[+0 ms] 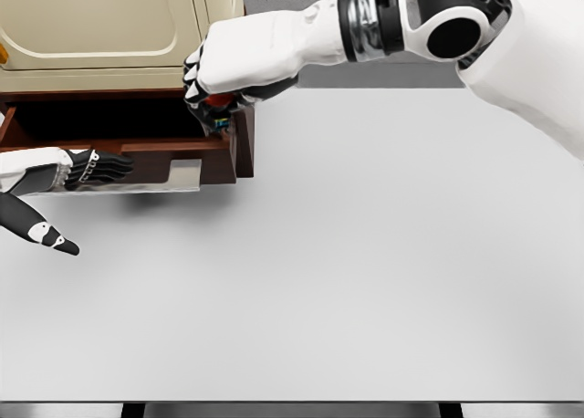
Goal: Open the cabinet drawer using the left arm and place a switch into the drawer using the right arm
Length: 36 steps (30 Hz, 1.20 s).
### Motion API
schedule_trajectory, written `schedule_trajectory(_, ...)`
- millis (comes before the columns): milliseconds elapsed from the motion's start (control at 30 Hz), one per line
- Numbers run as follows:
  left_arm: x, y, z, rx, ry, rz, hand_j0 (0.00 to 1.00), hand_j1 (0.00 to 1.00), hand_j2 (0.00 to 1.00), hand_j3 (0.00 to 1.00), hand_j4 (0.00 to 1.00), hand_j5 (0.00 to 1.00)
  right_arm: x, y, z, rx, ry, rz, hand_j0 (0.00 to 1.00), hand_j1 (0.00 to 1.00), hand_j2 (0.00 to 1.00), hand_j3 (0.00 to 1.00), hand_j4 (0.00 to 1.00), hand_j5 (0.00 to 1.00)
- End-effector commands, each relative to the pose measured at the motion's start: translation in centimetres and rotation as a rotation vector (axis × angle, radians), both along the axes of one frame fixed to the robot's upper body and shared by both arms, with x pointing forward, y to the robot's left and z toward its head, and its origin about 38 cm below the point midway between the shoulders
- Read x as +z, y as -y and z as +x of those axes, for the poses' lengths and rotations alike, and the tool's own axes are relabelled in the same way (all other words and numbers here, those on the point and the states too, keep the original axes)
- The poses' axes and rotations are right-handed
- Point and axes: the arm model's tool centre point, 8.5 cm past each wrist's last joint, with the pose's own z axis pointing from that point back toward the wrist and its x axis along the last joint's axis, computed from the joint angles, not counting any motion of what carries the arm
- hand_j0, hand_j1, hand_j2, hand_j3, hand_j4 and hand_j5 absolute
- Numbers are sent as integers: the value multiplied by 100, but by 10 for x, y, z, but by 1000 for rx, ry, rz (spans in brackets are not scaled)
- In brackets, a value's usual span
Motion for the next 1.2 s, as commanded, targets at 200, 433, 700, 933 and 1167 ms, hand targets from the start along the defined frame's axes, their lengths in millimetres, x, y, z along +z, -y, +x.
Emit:
schedule_trajectory(200, 0, 1, -2, -16, 12, -18, 100, 100, 100, 100, 100, 100, -5, -28, 14, -13, -37, -3, 38, 38, 38, 38, 38, 38)
schedule_trajectory(433, 8, 5, -4, -60, 73, -73, 100, 100, 100, 100, 100, 100, -9, -43, 24, -34, -61, -8, 38, 38, 38, 38, 38, 38)
schedule_trajectory(700, 14, 11, -5, -111, 137, -118, 100, 100, 100, 100, 100, 100, -17, -47, 38, -78, -90, -19, 39, 39, 39, 39, 39, 39)
schedule_trajectory(933, 15, 13, -7, -132, 162, -137, 100, 100, 100, 100, 100, 100, -16, -57, 27, -36, -80, -24, 100, 100, 100, 100, 100, 100)
schedule_trajectory(1167, 16, 12, -7, -132, 163, -136, 100, 100, 100, 100, 100, 100, -19, -54, 31, -48, -92, -22, 100, 100, 100, 100, 100, 100)
